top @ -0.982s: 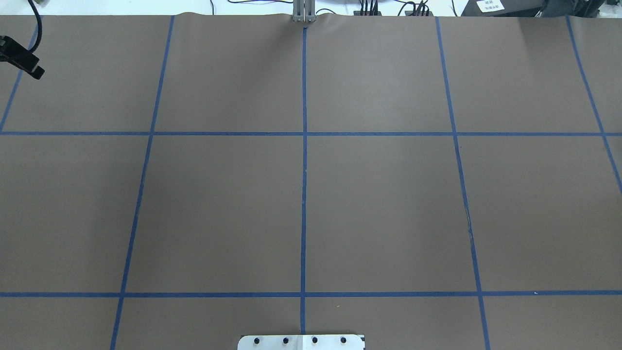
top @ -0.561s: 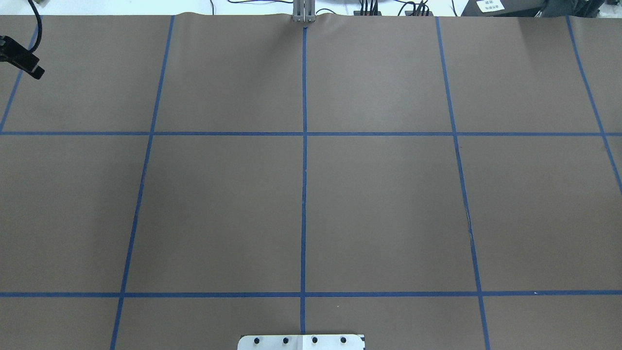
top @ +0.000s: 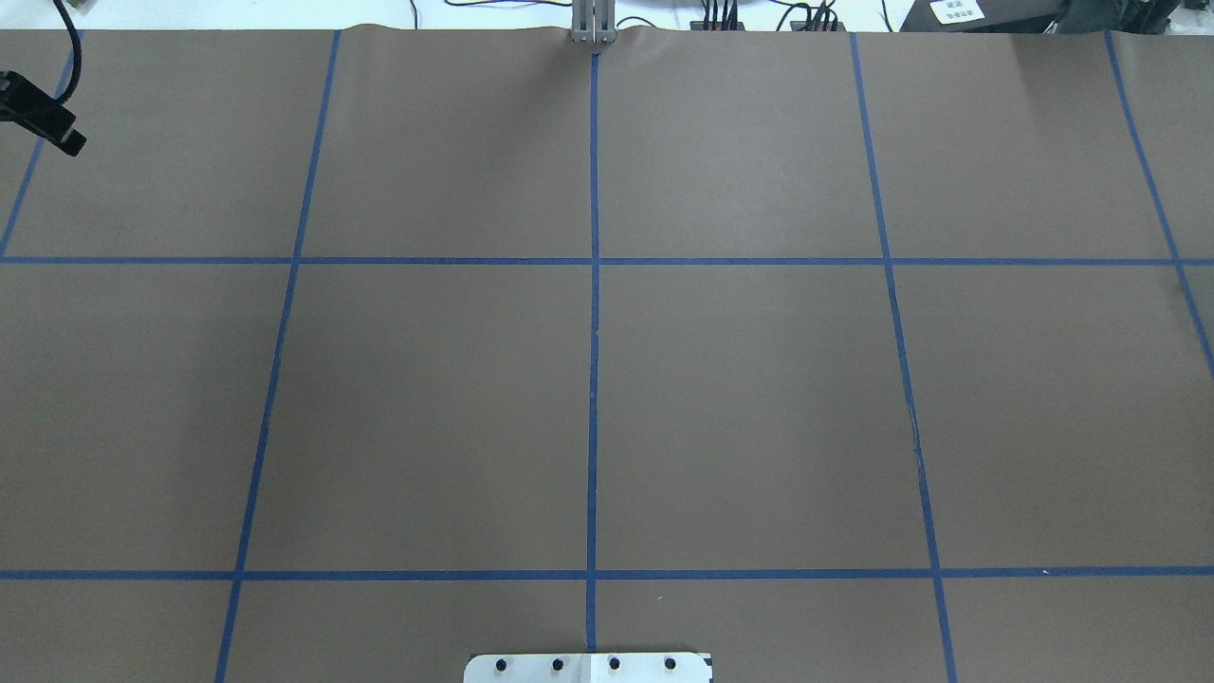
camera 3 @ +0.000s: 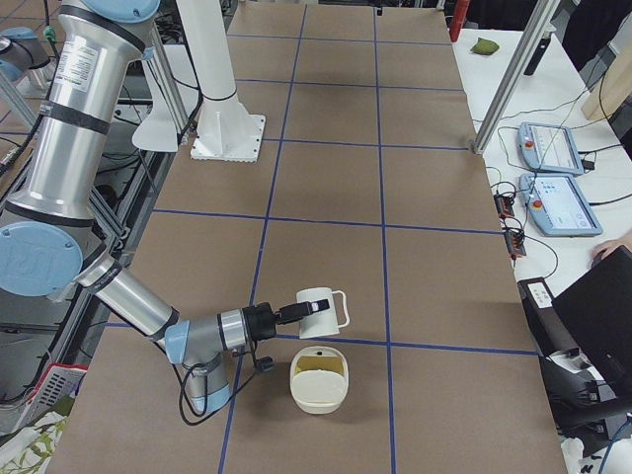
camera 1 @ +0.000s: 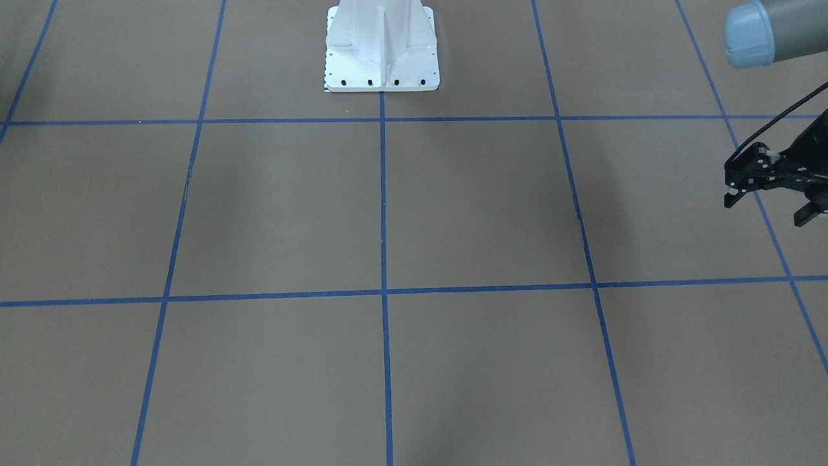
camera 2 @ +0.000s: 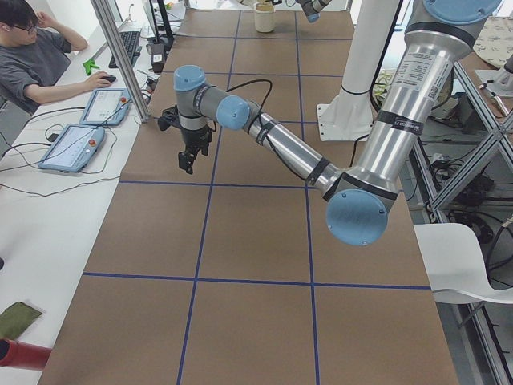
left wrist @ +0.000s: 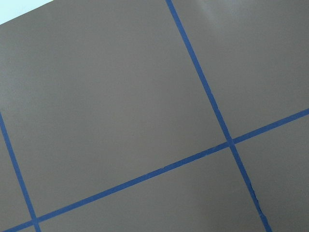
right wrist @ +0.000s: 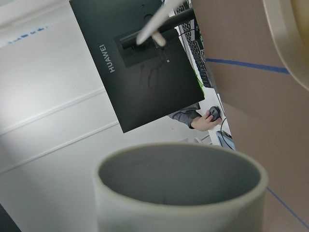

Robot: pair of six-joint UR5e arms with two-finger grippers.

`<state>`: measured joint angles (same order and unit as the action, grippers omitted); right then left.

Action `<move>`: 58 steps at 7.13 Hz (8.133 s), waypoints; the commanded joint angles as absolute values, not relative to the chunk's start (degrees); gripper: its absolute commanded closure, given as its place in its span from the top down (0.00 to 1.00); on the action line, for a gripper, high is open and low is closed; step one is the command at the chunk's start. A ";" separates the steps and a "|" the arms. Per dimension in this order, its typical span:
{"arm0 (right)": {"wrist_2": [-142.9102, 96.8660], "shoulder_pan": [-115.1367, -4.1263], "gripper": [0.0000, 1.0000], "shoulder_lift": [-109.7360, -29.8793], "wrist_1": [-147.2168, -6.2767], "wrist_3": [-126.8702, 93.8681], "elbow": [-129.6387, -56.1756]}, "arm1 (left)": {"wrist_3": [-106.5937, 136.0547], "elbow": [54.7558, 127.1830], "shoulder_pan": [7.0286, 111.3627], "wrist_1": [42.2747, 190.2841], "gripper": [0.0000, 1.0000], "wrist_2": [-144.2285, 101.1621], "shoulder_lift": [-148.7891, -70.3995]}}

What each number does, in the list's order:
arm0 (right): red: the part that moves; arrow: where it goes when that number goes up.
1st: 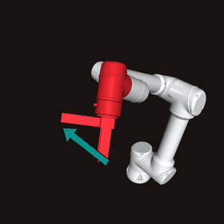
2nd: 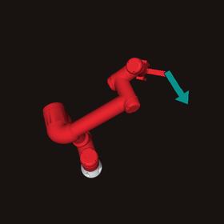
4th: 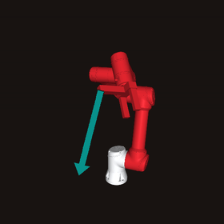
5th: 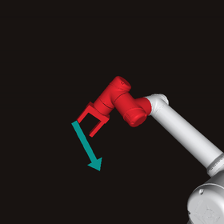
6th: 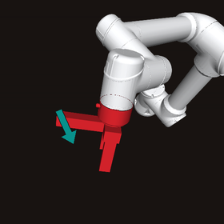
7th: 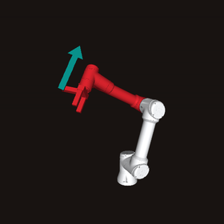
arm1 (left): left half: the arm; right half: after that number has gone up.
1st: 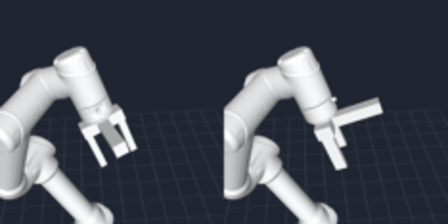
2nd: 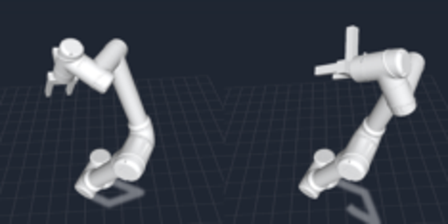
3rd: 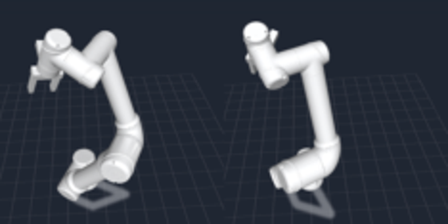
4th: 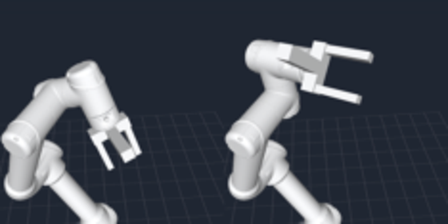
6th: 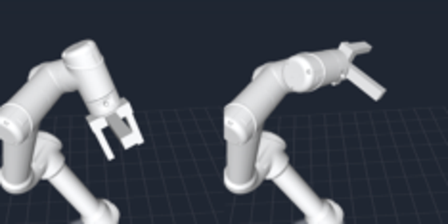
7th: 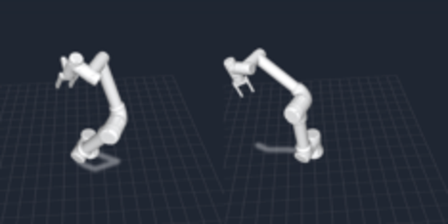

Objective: Left arm hands cup to right arm to dump lemon

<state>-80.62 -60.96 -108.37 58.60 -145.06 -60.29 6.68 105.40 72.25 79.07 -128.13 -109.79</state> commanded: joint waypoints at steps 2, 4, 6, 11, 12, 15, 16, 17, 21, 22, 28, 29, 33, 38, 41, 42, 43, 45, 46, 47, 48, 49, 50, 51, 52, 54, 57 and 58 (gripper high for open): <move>-84.99 -61.26 0.00 -115.03 52.66 -125.75 -70.81 | 6.68 105.29 72.25 79.01 1.00 -128.14 -109.60; -85.17 -61.35 0.00 -115.05 42.96 -114.77 -76.60 | 6.68 105.12 72.25 79.01 1.00 -128.14 -109.34; -86.12 -61.17 0.00 -114.00 33.53 -102.73 -83.03 | 6.68 105.03 72.25 79.01 1.00 -128.14 -109.07; -90.06 -60.21 0.00 -98.83 15.51 -48.38 -84.46 | 9.05 104.50 72.16 79.54 1.00 -128.23 -109.25; -91.48 -60.03 0.00 -95.92 12.77 -37.12 -84.55 | 10.36 104.59 72.07 79.72 1.00 -128.32 -109.60; -92.29 -55.40 0.00 -83.71 2.77 -22.08 -84.11 | 21.93 104.51 71.37 79.72 1.00 -129.19 -114.14; -89.59 -52.59 0.00 -78.80 -1.45 -21.89 -83.94 | 26.32 104.59 69.45 79.80 1.00 -132.33 -115.82; -80.86 -47.08 0.00 -74.66 -6.11 -21.88 -84.02 | 34.02 105.11 67.69 80.24 1.00 -132.54 -118.28; -57.07 -31.66 0.00 -58.65 -22.91 -22.59 -83.76 | 66.04 103.19 59.78 96.67 1.00 -132.19 -122.94; -54.69 -29.99 0.00 -55.84 -25.90 -22.59 -83.67 | 71.84 102.84 58.98 96.59 1.00 -132.19 -125.74; -45.70 -25.23 0.01 -44.83 -34.72 -22.76 -76.11 | 82.87 100.03 55.72 96.77 1.00 -131.22 -131.90; -45.62 -25.14 0.10 -44.04 -34.80 -22.68 -76.29 | 84.01 97.76 54.77 97.03 1.00 -131.13 -134.10; -44.22 -24.44 0.19 -43.95 -34.54 -22.59 -76.99 | 84.11 96.33 53.62 98.88 0.81 -130.87 -135.61; -38.76 -21.01 0.22 -43.95 -34.45 -22.59 -77.34 | 84.11 94.75 52.03 102.48 0.49 -130.87 -135.79; -38.76 -20.83 0.22 -43.95 -34.45 -22.59 -77.87 | 84.02 94.75 51.33 102.48 0.43 -130.87 -135.70; -38.76 -20.83 0.22 -43.95 -34.45 -22.59 -77.87 | 83.94 94.75 51.33 102.48 0.42 -130.87 -135.70; -38.76 -20.83 0.22 -43.95 -34.45 -22.59 -77.87 | 83.94 94.66 51.24 102.48 0.42 -130.87 -135.70; -38.85 -20.83 0.22 -44.03 -34.45 -22.59 -77.87 | 83.94 94.66 51.15 102.48 0.42 -130.87 -135.70; -38.93 -20.83 0.23 -43.95 -34.45 -22.59 -77.87 | 83.85 94.75 51.15 102.48 0.38 -130.87 -135.70; -39.20 -20.83 0.25 -43.95 -34.45 -22.59 -77.87 | 83.76 94.66 51.15 102.48 0.36 -130.87 -135.70; -39.29 -20.83 0.28 -43.95 -34.45 -22.50 -78.05 | 83.76 94.75 51.15 102.39 0.33 -130.87 -135.70; -39.20 -20.83 0.36 -43.95 -34.45 -22.50 -78.13 | 83.76 94.66 51.07 102.39 0.18 -130.87 -135.70; -39.29 -20.83 0.55 -43.95 -34.45 -22.50 -78.13 | 83.67 94.57 51.06 102.31 0.00 -130.87 -135.70; -39.29 -20.83 0.83 -44.12 -34.37 -22.50 -78.66 | 83.67 94.48 51.06 102.22 0.00 -130.87 -135.70; -39.29 -20.83 0.98 -44.47 -34.37 -22.50 -79.36 | 83.67 94.40 51.06 102.22 0.00 -130.87 -135.62; -38.76 -20.83 0.99 -45.44 -34.28 -22.41 -79.89 | 83.76 94.31 51.06 102.22 0.00 -130.87 -135.70; -38.67 -19.78 0.99 -47.19 -34.19 -22.24 -82.26 | 83.67 94.04 51.06 102.22 0.00 -130.78 -135.79; -38.15 -18.56 0.99 -47.89 -34.28 -22.06 -83.66 | 83.67 93.61 51.06 102.22 0.00 -130.78 -136.05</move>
